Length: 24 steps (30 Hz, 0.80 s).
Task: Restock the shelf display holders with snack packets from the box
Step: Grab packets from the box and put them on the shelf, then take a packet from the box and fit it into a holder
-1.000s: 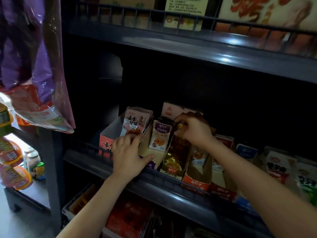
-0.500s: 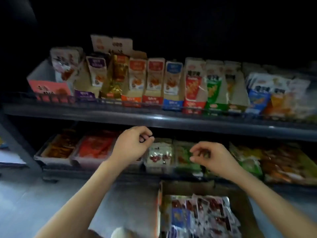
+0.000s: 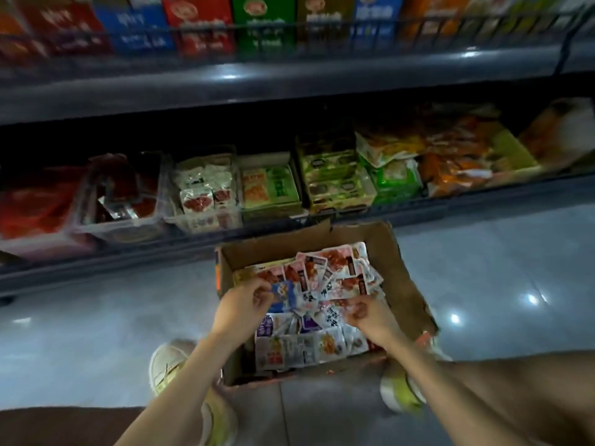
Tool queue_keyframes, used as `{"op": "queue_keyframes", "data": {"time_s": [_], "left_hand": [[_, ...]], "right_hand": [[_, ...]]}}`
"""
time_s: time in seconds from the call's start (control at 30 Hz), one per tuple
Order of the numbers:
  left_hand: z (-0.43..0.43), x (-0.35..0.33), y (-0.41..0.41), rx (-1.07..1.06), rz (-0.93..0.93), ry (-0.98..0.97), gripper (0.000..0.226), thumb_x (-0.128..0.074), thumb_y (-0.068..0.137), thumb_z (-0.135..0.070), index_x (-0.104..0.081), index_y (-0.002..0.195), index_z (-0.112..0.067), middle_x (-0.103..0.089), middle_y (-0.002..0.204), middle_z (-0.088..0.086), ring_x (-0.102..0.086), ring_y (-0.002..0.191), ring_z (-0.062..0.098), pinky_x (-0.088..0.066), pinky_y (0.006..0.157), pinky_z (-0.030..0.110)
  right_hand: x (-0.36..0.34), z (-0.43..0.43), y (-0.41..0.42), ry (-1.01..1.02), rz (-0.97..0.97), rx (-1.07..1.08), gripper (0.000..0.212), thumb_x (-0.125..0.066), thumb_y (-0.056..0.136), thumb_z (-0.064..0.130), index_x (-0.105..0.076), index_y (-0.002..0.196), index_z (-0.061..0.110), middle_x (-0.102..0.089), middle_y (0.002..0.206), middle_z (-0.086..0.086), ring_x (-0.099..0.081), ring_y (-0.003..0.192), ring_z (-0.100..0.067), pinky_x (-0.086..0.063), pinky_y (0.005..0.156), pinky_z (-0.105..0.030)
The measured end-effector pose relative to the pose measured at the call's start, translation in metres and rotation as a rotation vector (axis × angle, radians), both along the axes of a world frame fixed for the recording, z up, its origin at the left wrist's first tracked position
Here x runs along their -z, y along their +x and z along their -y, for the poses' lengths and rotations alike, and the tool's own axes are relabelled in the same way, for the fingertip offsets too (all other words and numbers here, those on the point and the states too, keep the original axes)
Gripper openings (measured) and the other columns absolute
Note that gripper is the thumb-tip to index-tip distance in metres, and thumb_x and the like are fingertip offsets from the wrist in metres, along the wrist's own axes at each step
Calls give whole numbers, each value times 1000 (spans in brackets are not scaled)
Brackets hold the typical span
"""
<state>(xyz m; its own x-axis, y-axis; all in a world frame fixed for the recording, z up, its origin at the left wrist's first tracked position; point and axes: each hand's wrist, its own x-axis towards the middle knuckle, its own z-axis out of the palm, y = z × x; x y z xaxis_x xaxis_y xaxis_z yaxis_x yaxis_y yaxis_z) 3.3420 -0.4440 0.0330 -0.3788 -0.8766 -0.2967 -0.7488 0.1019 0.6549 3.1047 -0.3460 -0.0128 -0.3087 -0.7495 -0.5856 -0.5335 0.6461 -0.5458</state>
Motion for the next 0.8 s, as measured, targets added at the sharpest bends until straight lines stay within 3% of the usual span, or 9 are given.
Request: {"op": "queue_keyframes", "data": {"time_s": [0.07, 0.17, 0.27, 0.33, 0.4, 0.47, 0.6, 0.7, 0.8], "left_hand": [[-5, 20, 2, -54, -11, -12, 16, -60, 89, -16, -66, 105, -18, -65, 95, -6, -63, 88, 14, -43, 69, 21], [-7, 41, 11, -210, -42, -42, 21, -61, 87, -8, -66, 102, -21, -63, 92, -10, -59, 83, 9, -40, 65, 12], [-4, 57, 19, -382, -117, 3, 28, -63, 85, -2, -63, 103, -23, -64, 88, -14, -59, 83, 7, -42, 72, 15], [-2, 66, 24, -453, -157, 38, 28, -65, 86, -5, -62, 106, -23, -66, 89, -12, -60, 86, 4, -44, 76, 19], [-1, 72, 26, -447, -159, 53, 27, -66, 85, -8, -62, 107, -23, -67, 90, -11, -60, 88, 0, -43, 76, 15], [1, 76, 28, -424, -159, 52, 27, -67, 84, -8, -63, 106, -23, -67, 91, -10, -60, 89, 0, -44, 76, 15], [5, 77, 28, -444, -150, 61, 24, -65, 86, -8, -64, 103, -24, -68, 93, -11, -59, 88, -3, -44, 75, 14], [8, 77, 27, -450, -118, 69, 21, -64, 88, -12, -65, 102, -28, -67, 94, -11, -59, 89, 1, -42, 71, 14], [10, 72, 21, -415, -128, 84, 21, -65, 87, -14, -63, 101, -29, -67, 96, -11, -61, 92, 8, -44, 73, 16]], "right_hand": [[26, 4, 6, 24, 19, 24, 29, -66, 88, 17, -61, 115, 8, -63, 90, -2, -60, 93, -17, -46, 77, -16], [53, 20, 29, -6, 14, 10, 45, -63, 90, 26, -52, 131, 10, -60, 125, -4, -58, 115, -20, -45, 91, -24], [77, 46, 59, -91, 94, 33, 50, -63, 91, 24, -47, 137, 13, -54, 135, -2, -51, 124, -18, -40, 97, -23], [94, 66, 77, -126, 72, 45, 45, -64, 89, 23, -53, 131, 14, -60, 126, 0, -57, 118, -18, -45, 92, -25], [108, 82, 92, -111, -11, 73, 35, -65, 88, 34, -59, 117, 15, -68, 107, -1, -65, 98, -19, -53, 72, -29], [116, 93, 103, -36, -156, 71, 37, -61, 88, 43, -56, 109, 13, -68, 96, -3, -66, 86, -20, -43, 58, -27], [123, 95, 110, -38, -262, 167, 21, -56, 94, 30, -60, 102, 11, -67, 86, -4, -64, 73, -19, -36, 51, -24], [116, 81, 92, -167, -49, 273, 9, -62, 91, 20, -64, 87, 13, -64, 74, -1, -58, 64, -15, -37, 48, -25], [85, 62, 61, -252, 194, 288, 5, -65, 88, 11, -69, 86, 10, -69, 76, -4, -66, 72, -21, -51, 63, -36]]}}
